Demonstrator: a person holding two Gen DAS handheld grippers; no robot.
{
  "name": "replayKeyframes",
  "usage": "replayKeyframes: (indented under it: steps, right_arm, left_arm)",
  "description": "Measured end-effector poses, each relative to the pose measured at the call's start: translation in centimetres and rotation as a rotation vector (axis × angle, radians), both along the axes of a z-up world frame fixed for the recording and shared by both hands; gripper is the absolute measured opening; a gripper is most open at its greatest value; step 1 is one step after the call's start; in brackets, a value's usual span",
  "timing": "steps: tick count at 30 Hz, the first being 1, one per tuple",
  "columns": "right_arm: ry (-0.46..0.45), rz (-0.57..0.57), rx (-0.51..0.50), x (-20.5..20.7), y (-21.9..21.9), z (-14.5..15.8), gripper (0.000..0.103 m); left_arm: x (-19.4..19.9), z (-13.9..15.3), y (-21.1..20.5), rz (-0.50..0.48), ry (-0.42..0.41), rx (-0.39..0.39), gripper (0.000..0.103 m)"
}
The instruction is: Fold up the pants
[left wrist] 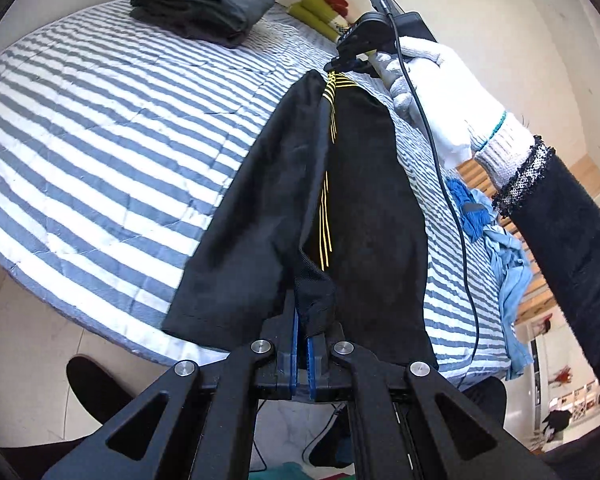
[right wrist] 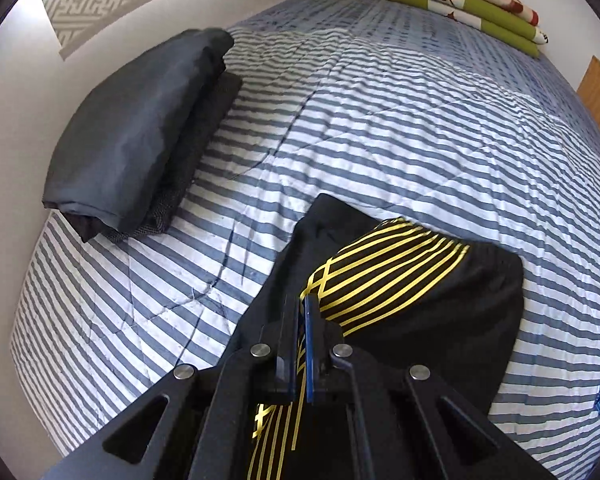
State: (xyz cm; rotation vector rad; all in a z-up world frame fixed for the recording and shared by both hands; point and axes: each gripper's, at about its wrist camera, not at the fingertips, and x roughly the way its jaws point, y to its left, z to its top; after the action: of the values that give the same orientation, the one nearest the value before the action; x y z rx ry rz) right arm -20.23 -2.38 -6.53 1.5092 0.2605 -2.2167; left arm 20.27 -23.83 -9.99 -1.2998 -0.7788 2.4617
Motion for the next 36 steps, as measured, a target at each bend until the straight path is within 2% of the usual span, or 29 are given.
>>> replayKeyframes:
  steps: [5,8,10,11,13,16,18,20,23,27,31,33,36]
  right_arm:
    - [-0.019,0.016,0.046,0.2,-3.4,-2.7,0.002]
    - [-0.033,0.072,0.063,0.5,-4.9,-3.6,0.004]
    - [-0.044,0.094,0.044,0.9,-5.0,-3.4,0.018]
    - [-0.047,0.098,0.022,1.1,-4.7,-2.9,0.021]
    - [-0.034,0.105,-0.036,1.8,-3.6,-1.1,0.022]
    - [-0.032,0.111,-0.131,3.7,0.1,2.0,0.023]
    - [-0.028,0.154,-0.160,6.6,3.3,3.6,0.023]
    - [-0.012,0.207,-0.150,10.8,6.7,4.2,0.025]
    - [-0.027,0.265,-0.104,18.0,11.8,3.0,0.026]
    - [-0.169,0.246,-0.139,26.1,17.6,-1.4,0.026]
    - [-0.326,0.173,-0.213,29.6,19.5,-6.1,0.027]
    - [-0.353,0.126,-0.256,29.9,19.6,-7.3,0.027]
    - [-0.344,0.069,-0.315,29.1,19.5,-7.7,0.027]
  left_arm:
    - [0.4,-1.8,-2.3,0.033,-0.029,0.031,0.002]
    - [0.8,-2.9,-2.9,0.032,-0.054,0.051,0.003]
    - [1.0,-3.1,-3.3,0.036,-0.062,0.054,0.004]
    - [1.0,-3.1,-3.5,0.038,-0.068,0.061,0.004]
    - [1.2,-3.0,-3.9,0.042,-0.078,0.070,0.005]
    - [1.4,-2.7,-4.2,0.043,-0.073,0.039,0.013]
    - [1.4,-2.6,-4.0,0.043,-0.083,0.032,0.021]
    - [1.5,-2.7,-4.3,0.048,-0.092,0.046,0.021]
    - [1.7,-2.0,-4.2,0.066,-0.098,0.042,0.021]
    - [1.6,-2.1,-4.7,0.086,-0.112,0.040,0.023]
    - [1.0,-2.2,-4.4,0.084,-0.126,0.039,0.019]
    - [0.6,-2.0,-4.0,0.080,-0.124,0.000,0.004]
    - [-0.2,-1.2,-3.3,0.087,-0.115,-0.045,0.002]
